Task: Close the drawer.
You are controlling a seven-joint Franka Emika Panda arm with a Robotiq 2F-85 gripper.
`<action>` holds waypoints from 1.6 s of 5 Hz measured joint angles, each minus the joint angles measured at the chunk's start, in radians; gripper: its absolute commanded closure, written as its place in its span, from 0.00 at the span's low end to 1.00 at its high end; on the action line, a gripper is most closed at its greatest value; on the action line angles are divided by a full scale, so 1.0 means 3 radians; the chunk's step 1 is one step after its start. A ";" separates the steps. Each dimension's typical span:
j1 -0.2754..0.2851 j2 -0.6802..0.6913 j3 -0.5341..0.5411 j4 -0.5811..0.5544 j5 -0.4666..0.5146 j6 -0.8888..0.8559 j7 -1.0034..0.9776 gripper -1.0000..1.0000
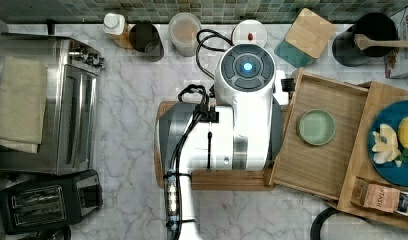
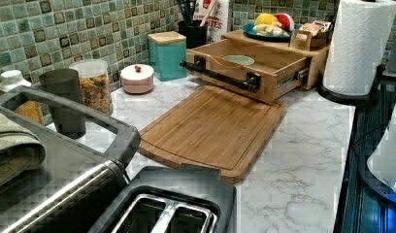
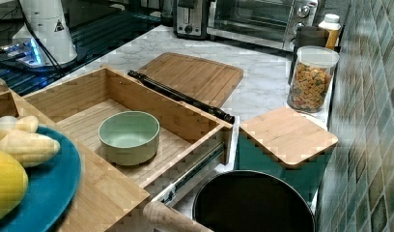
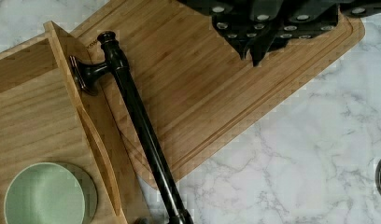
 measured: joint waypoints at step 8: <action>-0.0002 0.0797 -0.0008 -0.0264 -0.0431 0.1473 -0.0899 1.00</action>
